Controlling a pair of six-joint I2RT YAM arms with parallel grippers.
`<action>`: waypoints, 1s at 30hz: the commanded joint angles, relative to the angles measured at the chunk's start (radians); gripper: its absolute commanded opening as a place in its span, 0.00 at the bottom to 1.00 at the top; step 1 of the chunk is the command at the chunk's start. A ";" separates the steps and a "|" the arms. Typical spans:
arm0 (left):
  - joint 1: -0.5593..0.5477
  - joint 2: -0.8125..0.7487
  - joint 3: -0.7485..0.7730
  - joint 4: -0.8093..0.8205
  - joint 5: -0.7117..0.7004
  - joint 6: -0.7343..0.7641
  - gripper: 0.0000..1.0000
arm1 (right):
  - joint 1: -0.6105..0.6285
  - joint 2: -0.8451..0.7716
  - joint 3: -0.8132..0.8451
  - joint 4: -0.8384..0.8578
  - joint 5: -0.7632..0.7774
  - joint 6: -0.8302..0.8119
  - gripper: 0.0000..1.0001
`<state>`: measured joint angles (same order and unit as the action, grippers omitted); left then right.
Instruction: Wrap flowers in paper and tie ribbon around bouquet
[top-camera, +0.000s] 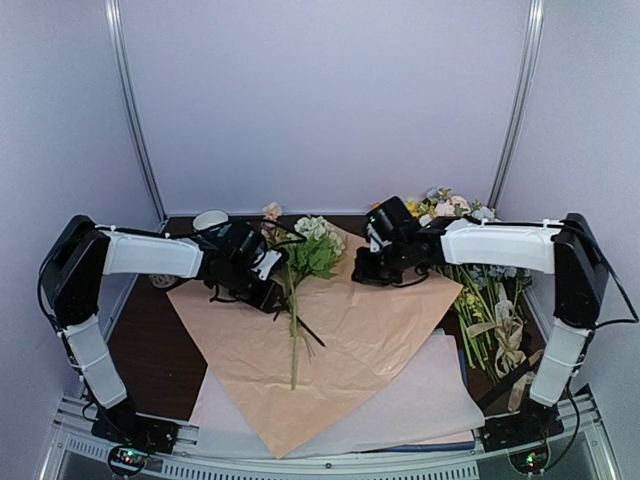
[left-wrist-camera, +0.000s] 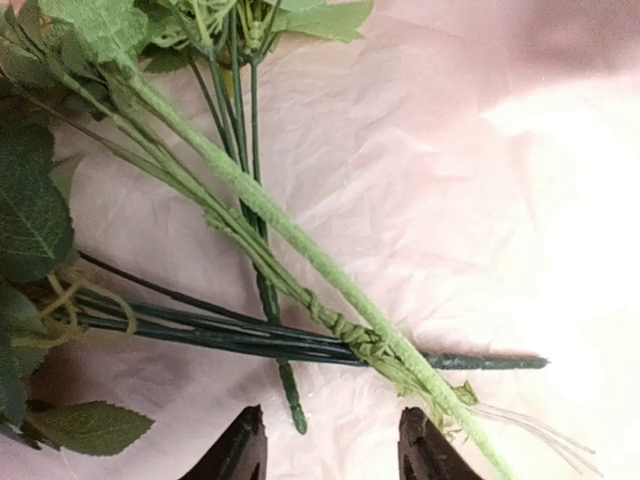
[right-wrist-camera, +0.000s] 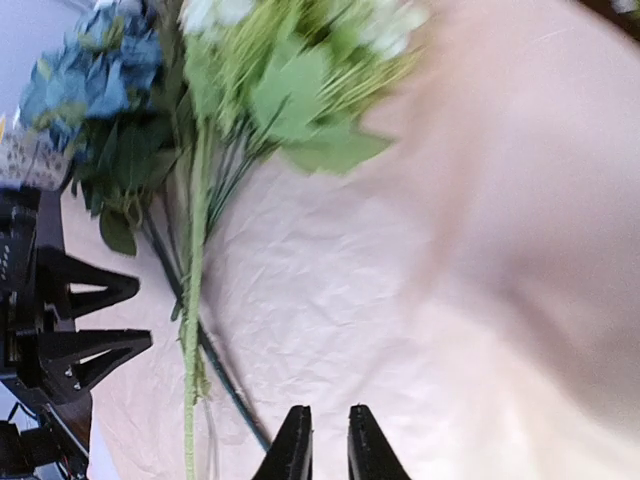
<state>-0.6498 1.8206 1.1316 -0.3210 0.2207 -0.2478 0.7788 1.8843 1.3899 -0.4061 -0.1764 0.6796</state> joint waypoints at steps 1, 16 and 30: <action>0.012 -0.069 0.017 -0.067 -0.042 0.029 0.51 | -0.185 -0.205 -0.121 -0.110 0.175 -0.076 0.13; 0.120 -0.277 0.171 -0.395 -0.008 0.161 0.79 | -0.782 -0.117 -0.081 -0.378 0.134 -0.355 0.29; 0.217 -0.251 0.160 -0.381 -0.029 0.201 0.80 | -0.789 0.025 -0.047 -0.431 0.299 -0.390 0.23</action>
<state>-0.4374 1.5597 1.3067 -0.7212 0.1833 -0.0639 -0.0067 1.8847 1.3224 -0.8120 0.0628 0.3092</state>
